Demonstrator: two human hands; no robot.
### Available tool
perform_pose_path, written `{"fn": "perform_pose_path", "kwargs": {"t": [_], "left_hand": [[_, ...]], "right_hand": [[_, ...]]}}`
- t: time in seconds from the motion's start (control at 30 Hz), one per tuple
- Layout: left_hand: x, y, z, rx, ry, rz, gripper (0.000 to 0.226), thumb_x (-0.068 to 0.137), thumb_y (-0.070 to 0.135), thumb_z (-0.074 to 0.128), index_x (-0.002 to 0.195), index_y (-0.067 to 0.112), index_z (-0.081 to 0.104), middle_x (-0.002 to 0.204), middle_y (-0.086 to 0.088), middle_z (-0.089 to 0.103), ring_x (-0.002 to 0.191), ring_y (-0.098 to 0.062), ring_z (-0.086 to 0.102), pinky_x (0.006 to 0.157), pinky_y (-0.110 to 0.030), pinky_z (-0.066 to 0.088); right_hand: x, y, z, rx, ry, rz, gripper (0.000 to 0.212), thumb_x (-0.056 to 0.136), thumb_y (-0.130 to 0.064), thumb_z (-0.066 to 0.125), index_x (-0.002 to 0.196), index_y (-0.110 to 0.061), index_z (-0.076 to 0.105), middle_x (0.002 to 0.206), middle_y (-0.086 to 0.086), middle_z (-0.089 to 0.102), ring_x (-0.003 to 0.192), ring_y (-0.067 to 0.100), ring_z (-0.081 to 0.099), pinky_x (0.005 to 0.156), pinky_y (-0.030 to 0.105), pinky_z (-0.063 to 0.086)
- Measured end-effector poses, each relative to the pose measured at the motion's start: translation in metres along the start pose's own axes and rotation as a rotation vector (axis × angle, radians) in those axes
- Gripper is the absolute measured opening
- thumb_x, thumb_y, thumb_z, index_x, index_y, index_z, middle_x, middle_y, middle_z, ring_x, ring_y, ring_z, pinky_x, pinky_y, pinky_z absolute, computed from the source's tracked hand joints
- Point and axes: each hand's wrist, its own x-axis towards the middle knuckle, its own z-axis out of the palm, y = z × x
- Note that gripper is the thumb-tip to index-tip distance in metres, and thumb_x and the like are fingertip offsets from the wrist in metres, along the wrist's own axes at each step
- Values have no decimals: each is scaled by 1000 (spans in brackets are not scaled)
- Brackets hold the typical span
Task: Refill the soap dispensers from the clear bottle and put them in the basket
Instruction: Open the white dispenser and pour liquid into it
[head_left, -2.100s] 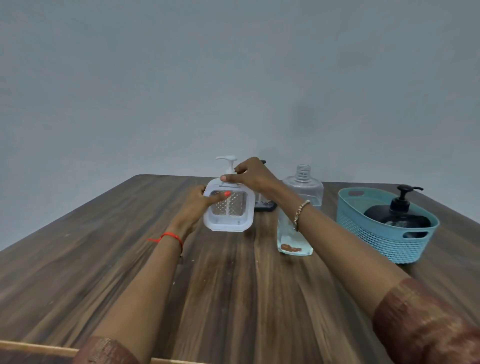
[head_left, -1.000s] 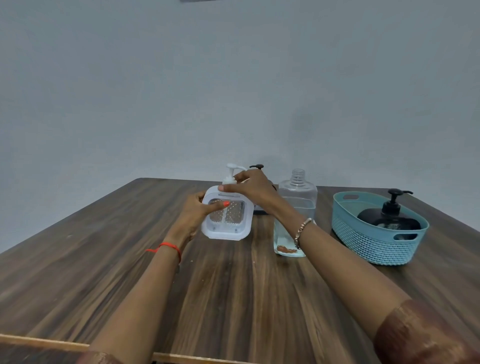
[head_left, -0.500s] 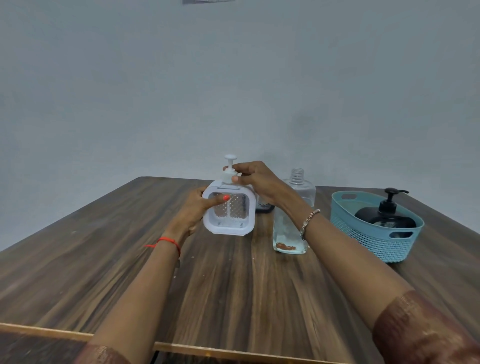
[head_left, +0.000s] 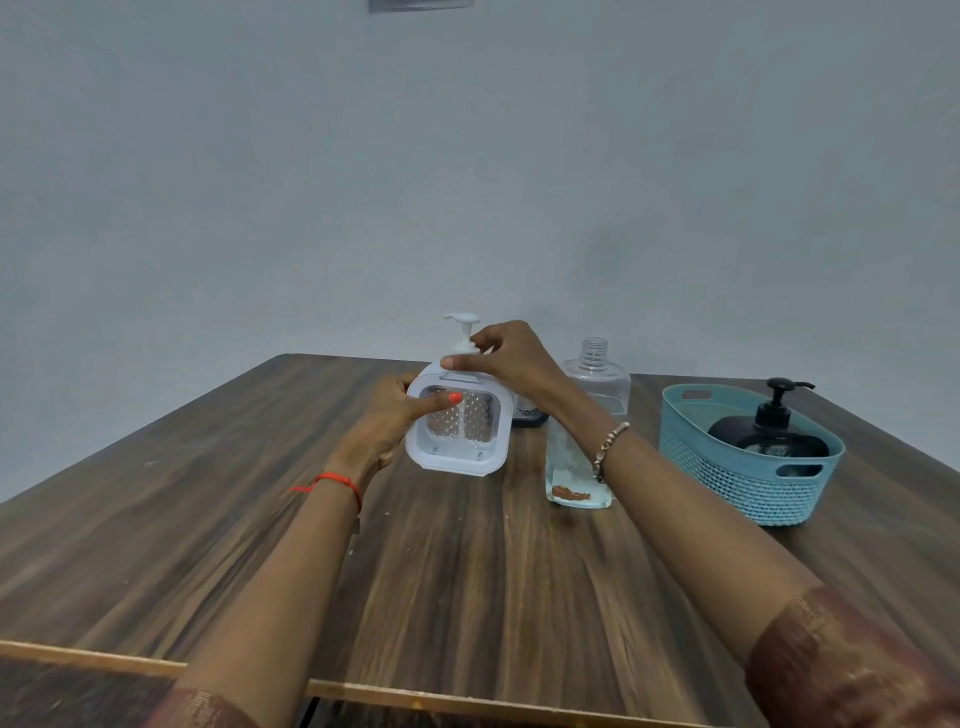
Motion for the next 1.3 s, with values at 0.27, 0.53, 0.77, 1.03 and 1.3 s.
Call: {"fn": "perform_pose_path", "kwargs": {"t": [0.27,0.53,0.77,1.03,1.3], "left_hand": [[-5,-7,-7,-7,29,-35,39,57,15,82,92,4,69,84,-10,73,79,-27,66,76,-35,57],[-5,-21,-26,-113,412,-46,20,72,6,77,89,8,67,85,-8,69,73,-21,65,68,-32,57],[-3,-18,-17,-133,393,-56,29,70,9,79,96,5,67,95,-14,69,87,-30,66,82,-42,55],[3,-18,10,-122,327,-37,28,72,9,77,99,6,67,96,-13,70,87,-30,66,81,-43,55],[6,-14,37,-172,178,15,11,84,3,62,87,12,68,74,3,74,73,-16,67,76,-33,56]], "right_hand": [[-1,-14,-25,441,165,5,28,78,-3,69,106,3,67,116,10,66,79,7,56,65,24,40],[-44,28,-8,116,323,-348,29,68,1,78,94,-4,66,97,7,64,88,13,62,70,18,51],[-95,104,39,-774,-262,-600,26,82,4,54,106,-4,59,110,12,55,101,26,54,76,39,51],[-104,93,10,-664,19,-608,42,70,11,48,109,0,62,104,16,63,99,23,57,74,29,50],[-83,86,-55,63,690,-32,73,69,-16,81,126,-13,35,119,-2,39,108,9,41,93,22,39]]}}
